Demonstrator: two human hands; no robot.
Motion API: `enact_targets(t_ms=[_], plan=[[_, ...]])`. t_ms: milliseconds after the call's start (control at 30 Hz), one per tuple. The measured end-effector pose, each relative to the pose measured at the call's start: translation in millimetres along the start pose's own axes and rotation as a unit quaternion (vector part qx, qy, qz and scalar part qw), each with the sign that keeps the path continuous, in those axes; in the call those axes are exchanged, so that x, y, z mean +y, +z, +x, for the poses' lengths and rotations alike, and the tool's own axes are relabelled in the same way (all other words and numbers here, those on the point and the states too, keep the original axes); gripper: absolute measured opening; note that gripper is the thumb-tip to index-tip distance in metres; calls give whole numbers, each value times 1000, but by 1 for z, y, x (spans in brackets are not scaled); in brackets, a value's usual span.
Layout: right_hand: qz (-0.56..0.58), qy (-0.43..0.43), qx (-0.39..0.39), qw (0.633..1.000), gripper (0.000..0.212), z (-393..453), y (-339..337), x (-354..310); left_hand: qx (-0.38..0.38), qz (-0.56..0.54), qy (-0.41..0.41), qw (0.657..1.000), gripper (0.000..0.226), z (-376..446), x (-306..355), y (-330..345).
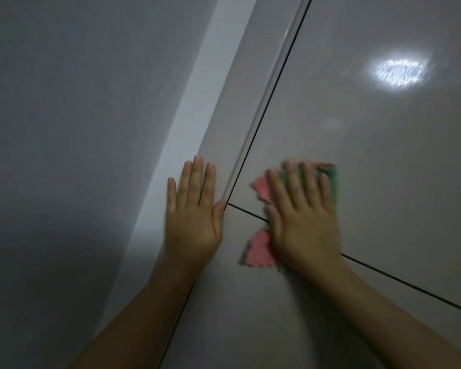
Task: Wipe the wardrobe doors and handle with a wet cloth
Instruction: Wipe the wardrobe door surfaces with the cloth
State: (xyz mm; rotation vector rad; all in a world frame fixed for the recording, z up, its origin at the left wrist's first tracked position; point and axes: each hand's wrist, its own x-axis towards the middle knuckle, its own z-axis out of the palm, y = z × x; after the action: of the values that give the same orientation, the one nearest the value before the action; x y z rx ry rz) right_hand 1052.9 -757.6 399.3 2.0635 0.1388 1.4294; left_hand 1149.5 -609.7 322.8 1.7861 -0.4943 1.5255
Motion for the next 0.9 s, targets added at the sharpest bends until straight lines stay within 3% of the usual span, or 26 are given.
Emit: enact_targets(t_ms=[100,233,333,433,567,667,800,900], plan=[[4,-71,-23,997,56,1,10,-19,-8,0,3,1000,57,-3,-3,-1],[-23,-120,-39,992,53,-59,-7,35,-15,11,-8,1000,57,-7,-1,-2],[-52,-58,-25,997,55,-76,-20,71,-4,27,-19,999,56,-14,1,-1],[-36,28,-1,999,56,-53,-9,37,11,22,-19,1000,55,-16,2,0],[14,-76,-20,997,55,-30,15,-35,11,9,-3,1000,57,-17,-1,1],[11,-125,-35,992,52,-59,9,-9,5,6,-6,1000,57,-18,0,-2],[-44,-68,-21,996,53,-108,-20,88,-12,5,-33,999,56,-19,2,-4],[-52,51,-5,997,56,-104,-24,104,-9,13,-67,998,54,-20,12,-6]])
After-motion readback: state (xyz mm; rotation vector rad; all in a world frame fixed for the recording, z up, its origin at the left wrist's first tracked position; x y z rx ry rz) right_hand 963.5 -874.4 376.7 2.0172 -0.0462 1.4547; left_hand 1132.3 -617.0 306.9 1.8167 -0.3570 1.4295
